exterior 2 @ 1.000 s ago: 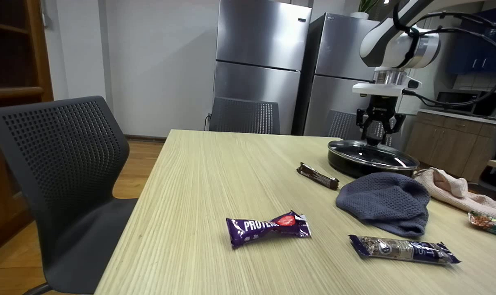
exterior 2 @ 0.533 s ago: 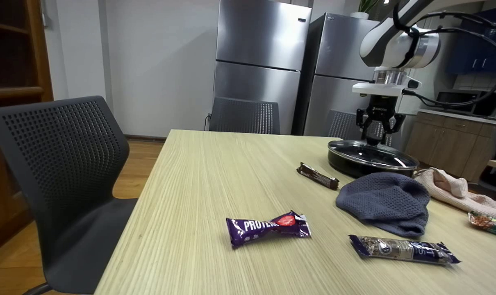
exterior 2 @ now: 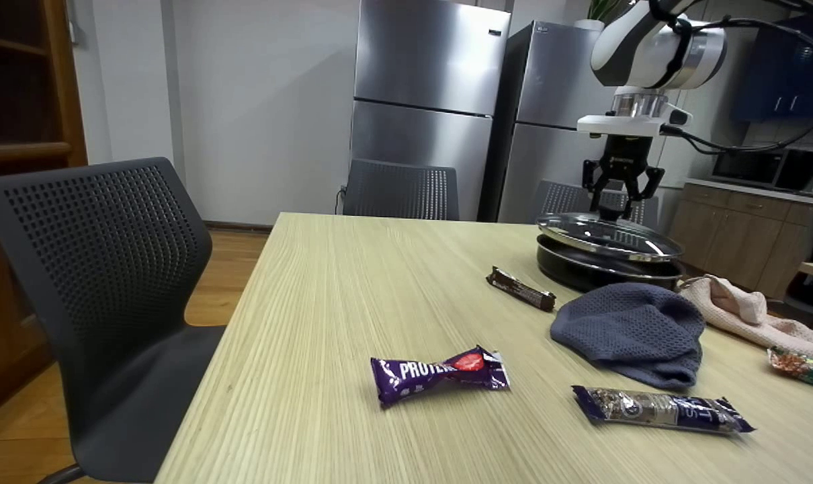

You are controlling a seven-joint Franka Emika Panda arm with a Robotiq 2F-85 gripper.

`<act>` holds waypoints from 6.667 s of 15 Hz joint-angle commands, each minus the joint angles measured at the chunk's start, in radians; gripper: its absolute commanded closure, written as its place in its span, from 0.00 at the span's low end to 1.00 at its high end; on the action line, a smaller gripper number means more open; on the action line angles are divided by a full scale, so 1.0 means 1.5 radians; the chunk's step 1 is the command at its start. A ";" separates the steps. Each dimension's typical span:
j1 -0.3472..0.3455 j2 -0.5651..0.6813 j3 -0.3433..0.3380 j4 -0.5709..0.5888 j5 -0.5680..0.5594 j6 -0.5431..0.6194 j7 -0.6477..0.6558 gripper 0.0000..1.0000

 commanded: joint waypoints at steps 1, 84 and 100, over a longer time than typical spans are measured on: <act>0.017 -0.085 0.007 -0.072 -0.019 -0.010 -0.005 0.61; 0.223 -0.186 0.083 -0.371 -0.349 0.182 -0.384 0.00; 0.193 -0.116 0.084 -0.375 -0.337 0.198 -0.403 0.00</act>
